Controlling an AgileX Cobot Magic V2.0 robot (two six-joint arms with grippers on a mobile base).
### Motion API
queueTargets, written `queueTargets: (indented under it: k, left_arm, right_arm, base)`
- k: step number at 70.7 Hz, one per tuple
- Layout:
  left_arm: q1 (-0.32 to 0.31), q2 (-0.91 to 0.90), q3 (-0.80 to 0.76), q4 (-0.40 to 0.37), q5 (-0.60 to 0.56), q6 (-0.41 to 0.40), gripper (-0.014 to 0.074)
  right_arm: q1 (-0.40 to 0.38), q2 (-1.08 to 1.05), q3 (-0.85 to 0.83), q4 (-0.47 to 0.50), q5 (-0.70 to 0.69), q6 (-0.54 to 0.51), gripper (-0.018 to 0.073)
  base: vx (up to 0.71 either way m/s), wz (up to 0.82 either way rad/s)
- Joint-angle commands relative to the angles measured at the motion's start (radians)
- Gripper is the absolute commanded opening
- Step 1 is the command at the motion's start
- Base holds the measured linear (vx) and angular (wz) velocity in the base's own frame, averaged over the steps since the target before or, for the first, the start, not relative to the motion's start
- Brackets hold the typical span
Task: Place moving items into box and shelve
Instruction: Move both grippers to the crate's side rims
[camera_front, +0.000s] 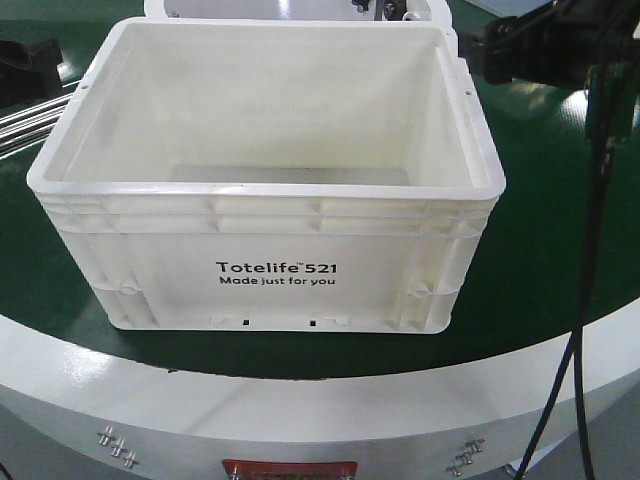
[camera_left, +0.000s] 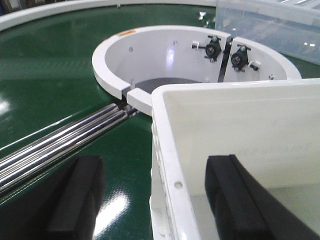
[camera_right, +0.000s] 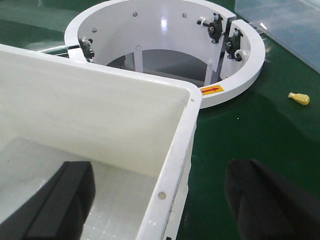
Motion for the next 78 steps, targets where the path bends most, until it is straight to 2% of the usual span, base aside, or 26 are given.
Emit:
queueTargets:
  k: [1, 14, 26, 38, 54, 78]
  left_arm:
    - [0.004, 0.011, -0.113, -0.005, -0.01, -0.015, 0.0529]
    - [0.004, 0.102, -0.287, -0.007, 0.121, -0.018, 0.0494]
    - [0.004, 0.136, -0.311, -0.006, 0.137, -0.018, 0.0482]
    - [0.004, 0.146, -0.311, -0.005, 0.143, -0.018, 0.0482]
    - [0.004, 0.146, -0.311, -0.004, 0.143, -0.017, 0.0482]
    - [0.004, 0.146, -0.311, -0.004, 0.143, -0.017, 0.0482]
  right_arm:
    - [-0.007, 0.019, -0.121, 0.002, 0.035, 0.031, 0.0575]
    - [-0.007, 0.156, -0.354, -0.001, 0.249, 0.093, 0.0575]
    - [-0.007, 0.265, -0.482, 0.012, 0.353, 0.107, 0.0575]
    - [-0.007, 0.343, -0.501, 0.048, 0.419, 0.108, 0.0575]
    - [-0.007, 0.406, -0.501, -0.01, 0.459, 0.175, 0.0575]
    - [-0.007, 0.452, -0.501, -0.006, 0.501, 0.185, 0.0575]
  base:
    - [0.0, 0.0]
    - [0.0, 0.0]
    - [0.0, 0.0]
    - [0.0, 0.0]
    - [0.0, 0.0]
    - [0.0, 0.0]
